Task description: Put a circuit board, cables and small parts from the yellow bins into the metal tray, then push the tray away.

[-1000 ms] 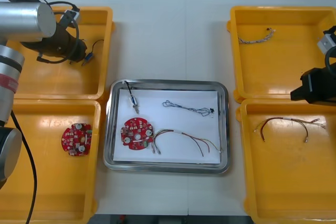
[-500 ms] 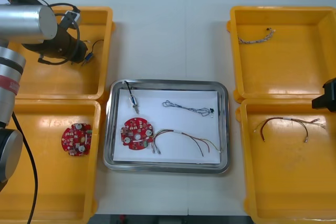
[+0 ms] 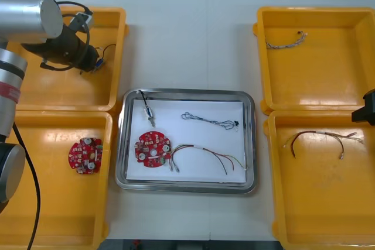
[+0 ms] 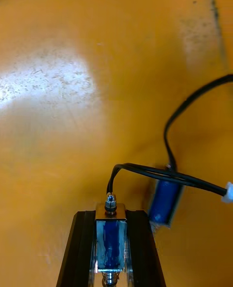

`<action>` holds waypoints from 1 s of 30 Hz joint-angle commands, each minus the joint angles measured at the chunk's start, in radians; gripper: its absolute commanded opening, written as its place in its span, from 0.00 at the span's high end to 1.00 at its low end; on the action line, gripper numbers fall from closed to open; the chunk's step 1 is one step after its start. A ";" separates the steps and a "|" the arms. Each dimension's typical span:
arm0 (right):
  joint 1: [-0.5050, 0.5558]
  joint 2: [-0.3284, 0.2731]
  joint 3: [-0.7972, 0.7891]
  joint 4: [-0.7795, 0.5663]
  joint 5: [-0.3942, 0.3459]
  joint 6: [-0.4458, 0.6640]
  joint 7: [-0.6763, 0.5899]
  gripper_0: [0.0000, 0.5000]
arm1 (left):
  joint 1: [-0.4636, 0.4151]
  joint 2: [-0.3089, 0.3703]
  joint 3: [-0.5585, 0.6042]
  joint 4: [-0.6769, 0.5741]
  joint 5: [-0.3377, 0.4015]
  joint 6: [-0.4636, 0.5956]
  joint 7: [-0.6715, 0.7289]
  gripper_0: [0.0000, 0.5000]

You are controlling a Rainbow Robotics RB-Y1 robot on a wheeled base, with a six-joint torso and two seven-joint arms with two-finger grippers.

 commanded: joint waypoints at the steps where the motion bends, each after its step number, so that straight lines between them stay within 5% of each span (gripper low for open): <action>1: 0.014 -0.041 -0.028 -0.030 -0.006 0.004 0.063 0.00 | -0.028 0.049 0.039 -0.123 0.022 0.118 0.022 1.00; 17: 0.039 -0.038 -0.028 -0.041 -0.016 0.004 0.126 0.00 | -0.046 0.067 0.022 -0.390 0.073 0.477 0.243 1.00; 30: 0.039 -0.038 -0.028 -0.041 -0.016 0.004 0.126 0.00 | -0.077 0.039 -0.090 -0.470 0.185 0.527 0.538 1.00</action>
